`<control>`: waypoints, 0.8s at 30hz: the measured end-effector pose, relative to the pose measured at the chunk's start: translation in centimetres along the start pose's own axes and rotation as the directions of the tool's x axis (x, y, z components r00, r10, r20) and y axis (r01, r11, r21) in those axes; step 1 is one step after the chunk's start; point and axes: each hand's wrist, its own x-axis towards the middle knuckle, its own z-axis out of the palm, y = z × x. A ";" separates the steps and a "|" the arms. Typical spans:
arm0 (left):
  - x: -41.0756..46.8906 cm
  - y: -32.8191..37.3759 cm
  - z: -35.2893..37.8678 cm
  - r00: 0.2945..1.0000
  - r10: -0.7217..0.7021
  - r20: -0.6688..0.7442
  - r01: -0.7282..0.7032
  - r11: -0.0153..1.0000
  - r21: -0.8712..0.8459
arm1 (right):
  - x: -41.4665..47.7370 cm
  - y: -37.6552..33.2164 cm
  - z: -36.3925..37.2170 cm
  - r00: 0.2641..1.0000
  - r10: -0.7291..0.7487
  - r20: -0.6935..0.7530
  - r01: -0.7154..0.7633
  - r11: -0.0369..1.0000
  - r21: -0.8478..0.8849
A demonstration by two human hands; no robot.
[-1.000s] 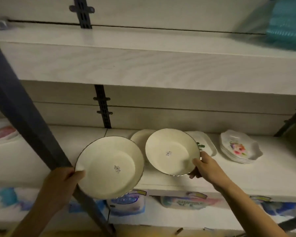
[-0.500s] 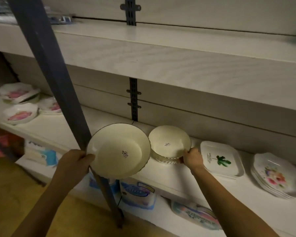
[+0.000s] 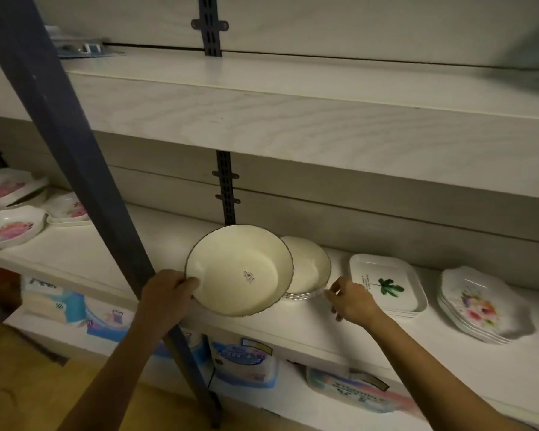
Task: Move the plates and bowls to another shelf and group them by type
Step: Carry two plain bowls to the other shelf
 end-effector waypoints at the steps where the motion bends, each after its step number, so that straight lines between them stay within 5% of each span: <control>1: 0.7 0.4 0.8 1.000 0.013 0.027 -0.013 1.000 0.008 | -1.1 0.2 -0.6 0.998 -0.026 0.063 0.029 0.999 -0.039; 4: 2.5 2.1 3.4 0.993 0.076 0.090 -0.076 0.997 -0.010 | -4.3 0.9 -2.3 0.985 -0.040 0.171 0.063 0.989 -0.133; 10: 5.9 4.2 8.7 0.975 0.054 0.215 -0.057 0.998 0.009 | -9.3 2.4 -4.3 0.986 0.028 0.165 0.015 0.968 -0.249; 24: 9.0 3.6 12.1 0.980 0.023 0.200 -0.094 0.931 0.352 | -12.5 3.6 -4.4 0.996 0.050 0.078 -0.028 0.967 -0.253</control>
